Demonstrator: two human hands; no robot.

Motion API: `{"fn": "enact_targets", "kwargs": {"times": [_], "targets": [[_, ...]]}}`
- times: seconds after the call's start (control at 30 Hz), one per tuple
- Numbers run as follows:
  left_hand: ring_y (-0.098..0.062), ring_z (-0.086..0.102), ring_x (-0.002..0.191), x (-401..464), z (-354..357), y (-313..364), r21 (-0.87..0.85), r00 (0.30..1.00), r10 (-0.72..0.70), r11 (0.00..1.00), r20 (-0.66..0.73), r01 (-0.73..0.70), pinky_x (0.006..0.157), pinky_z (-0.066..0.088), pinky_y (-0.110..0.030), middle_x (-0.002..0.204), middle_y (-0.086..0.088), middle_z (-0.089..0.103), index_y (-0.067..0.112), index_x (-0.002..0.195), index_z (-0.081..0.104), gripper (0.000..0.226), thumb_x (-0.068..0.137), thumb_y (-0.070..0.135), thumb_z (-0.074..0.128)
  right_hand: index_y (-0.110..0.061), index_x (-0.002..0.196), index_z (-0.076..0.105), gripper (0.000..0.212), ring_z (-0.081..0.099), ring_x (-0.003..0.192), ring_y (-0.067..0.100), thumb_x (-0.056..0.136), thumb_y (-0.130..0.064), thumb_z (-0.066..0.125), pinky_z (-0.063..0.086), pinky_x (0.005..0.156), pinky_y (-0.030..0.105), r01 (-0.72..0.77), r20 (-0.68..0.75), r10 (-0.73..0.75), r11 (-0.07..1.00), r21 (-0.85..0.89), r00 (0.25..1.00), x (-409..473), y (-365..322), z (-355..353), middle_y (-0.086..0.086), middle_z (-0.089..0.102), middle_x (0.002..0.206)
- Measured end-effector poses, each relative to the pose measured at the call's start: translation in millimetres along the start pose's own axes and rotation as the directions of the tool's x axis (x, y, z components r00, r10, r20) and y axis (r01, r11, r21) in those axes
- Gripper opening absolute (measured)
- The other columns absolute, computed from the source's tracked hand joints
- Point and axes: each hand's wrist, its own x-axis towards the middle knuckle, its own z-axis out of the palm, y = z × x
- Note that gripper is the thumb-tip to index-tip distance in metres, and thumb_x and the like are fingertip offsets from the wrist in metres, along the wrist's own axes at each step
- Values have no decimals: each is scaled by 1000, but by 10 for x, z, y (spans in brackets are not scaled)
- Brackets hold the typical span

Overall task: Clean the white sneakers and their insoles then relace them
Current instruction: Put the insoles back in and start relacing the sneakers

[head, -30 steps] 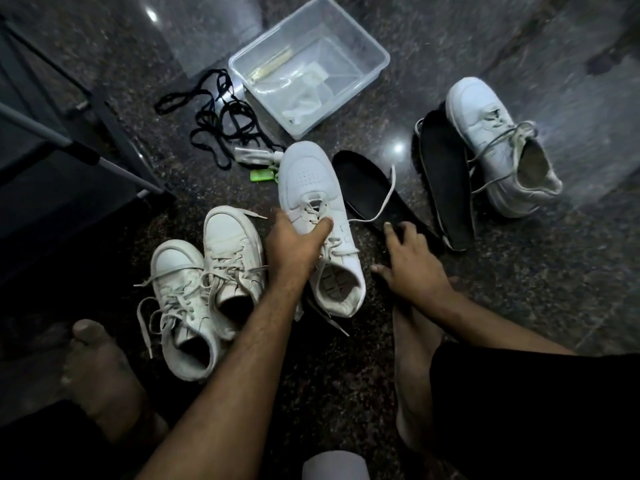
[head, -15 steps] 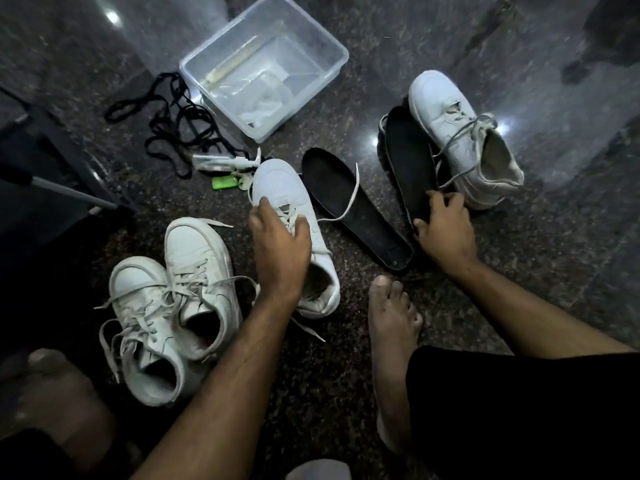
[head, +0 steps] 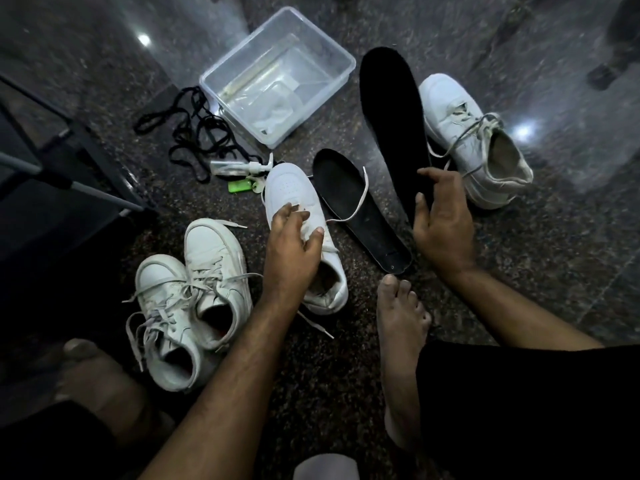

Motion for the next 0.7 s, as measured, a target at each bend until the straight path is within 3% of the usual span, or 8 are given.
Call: {"fn": "enact_targets", "kwargs": {"times": [0.13, 0.3, 0.43, 0.6, 0.7], "targets": [[-23, 41, 139, -100, -27, -64, 17, 999, 6, 1000, 40, -7, 115, 35, -35, 149, -12, 44, 3, 128, 62, 38, 94, 20, 65, -5, 126, 50, 36, 51, 114, 18, 91, 0, 53, 40, 101, 24, -63, 99, 51, 990, 122, 994, -31, -85, 63, 8, 53, 122], [-21, 36, 143, -127, -63, -83, 51, 996, 5, 999, 89, -10, 116, 27, -28, 153, -11, 39, 7, 134, 58, 44, 94, 23, 66, -8, 127, 49, 36, 50, 114, 10, 92, -1, 52, 34, 95, 11, -128, 201, 90, 974, 189, 976, -128, -178, 120, 5, 53, 124], [-19, 33, 144, -102, -37, -115, 74, 992, 4, 997, 124, -14, 118, 29, -31, 155, -7, 34, 11, 136, 57, 53, 89, 29, 73, -10, 126, 48, 34, 52, 112, 13, 93, -3, 51, 35, 93, 9, -250, 229, 201, 945, 212, 952, -139, -112, 164, 4, 54, 124], [-18, 32, 144, -81, -5, -164, 104, 990, 5, 994, 140, -20, 118, 32, -36, 156, -2, 29, 17, 138, 54, 63, 83, 35, 79, -12, 125, 47, 32, 53, 105, 20, 94, -5, 49, 43, 85, 31, -317, 199, 304, 948, 35, 931, -172, 125, 129, 9, 51, 124], [-18, 33, 143, -40, -49, -154, 115, 982, 1, 993, 188, -23, 117, 34, -38, 155, -1, 28, 18, 139, 54, 75, 74, 37, 86, -11, 128, 49, 37, 49, 113, 32, 91, -6, 55, 44, 92, 43, -305, 257, 345, 935, -183, 903, -230, 282, 134, 15, 47, 125]]}}
